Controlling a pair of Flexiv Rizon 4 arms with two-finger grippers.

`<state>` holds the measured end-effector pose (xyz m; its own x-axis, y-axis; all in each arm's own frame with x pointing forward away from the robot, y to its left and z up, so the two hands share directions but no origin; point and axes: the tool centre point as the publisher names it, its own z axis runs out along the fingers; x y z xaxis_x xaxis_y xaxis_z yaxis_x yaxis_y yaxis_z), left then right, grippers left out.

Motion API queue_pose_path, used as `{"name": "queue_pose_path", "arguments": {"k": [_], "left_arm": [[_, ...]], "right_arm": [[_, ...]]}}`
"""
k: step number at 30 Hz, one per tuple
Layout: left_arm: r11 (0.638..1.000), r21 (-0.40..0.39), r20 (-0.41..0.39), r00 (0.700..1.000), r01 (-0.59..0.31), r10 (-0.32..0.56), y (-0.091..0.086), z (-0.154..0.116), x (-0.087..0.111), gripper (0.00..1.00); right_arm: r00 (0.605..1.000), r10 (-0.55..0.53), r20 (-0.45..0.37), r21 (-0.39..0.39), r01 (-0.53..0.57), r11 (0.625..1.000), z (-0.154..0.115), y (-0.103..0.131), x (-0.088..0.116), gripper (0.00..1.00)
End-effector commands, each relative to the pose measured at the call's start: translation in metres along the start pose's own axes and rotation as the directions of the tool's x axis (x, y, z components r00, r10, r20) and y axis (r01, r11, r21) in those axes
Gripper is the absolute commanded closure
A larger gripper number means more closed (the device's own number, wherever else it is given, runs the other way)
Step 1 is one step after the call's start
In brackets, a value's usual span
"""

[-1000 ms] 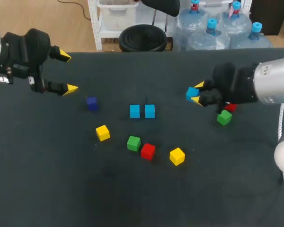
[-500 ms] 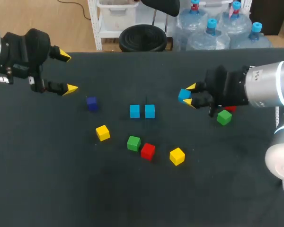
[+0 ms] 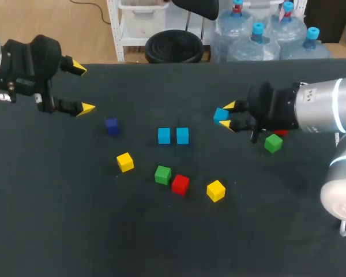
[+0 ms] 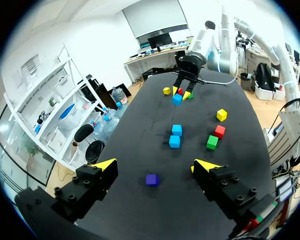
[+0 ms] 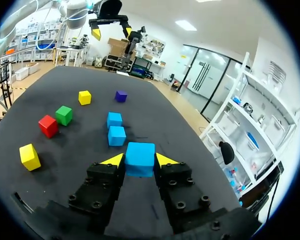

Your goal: Place the blue cubes, place green cubes on the blue cubes, place the yellow cubes on the green cubes, then place the red cubes on the yellow cubes, and place purple cube on the red cubes.

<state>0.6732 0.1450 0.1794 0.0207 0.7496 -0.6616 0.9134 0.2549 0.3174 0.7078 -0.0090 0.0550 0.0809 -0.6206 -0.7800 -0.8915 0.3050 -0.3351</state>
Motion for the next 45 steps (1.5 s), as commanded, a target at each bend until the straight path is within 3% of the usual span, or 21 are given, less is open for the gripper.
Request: {"name": "queue_pose_path", "arguments": {"k": [1,5,10,22,33,45], "left_arm": [[1.000,-0.002,0.010,1.000,-0.003,0.003,-0.001,-0.001,0.002,0.00],[1.000,-0.002,0.010,1.000,-0.003,0.003,-0.001,-0.001,0.002,0.00],[1.000,-0.002,0.010,1.000,-0.003,0.003,-0.001,-0.001,0.002,0.00],[1.000,-0.002,0.010,1.000,-0.003,0.003,-0.001,-0.001,0.002,0.00],[1.000,-0.002,0.010,1.000,-0.003,0.003,-0.001,-0.001,0.002,0.00],[1.000,-0.002,0.010,1.000,-0.003,0.003,-0.001,-0.001,0.002,0.00]], "right_arm": [[1.000,0.003,0.004,-0.872,0.003,0.490,-0.003,-0.003,0.001,1.00],[1.000,0.007,0.008,-0.871,0.004,0.491,-0.005,-0.001,0.000,1.00],[1.000,0.029,0.003,-0.891,-0.011,0.453,-0.006,0.006,0.000,1.00],[0.994,0.106,-0.035,-0.890,-0.079,0.449,-0.003,0.023,0.012,1.00],[0.985,0.164,-0.057,-0.899,-0.122,0.422,0.009,0.044,0.026,1.00],[0.981,0.189,-0.048,-0.909,-0.121,0.399,0.024,0.051,0.026,1.00]]}}
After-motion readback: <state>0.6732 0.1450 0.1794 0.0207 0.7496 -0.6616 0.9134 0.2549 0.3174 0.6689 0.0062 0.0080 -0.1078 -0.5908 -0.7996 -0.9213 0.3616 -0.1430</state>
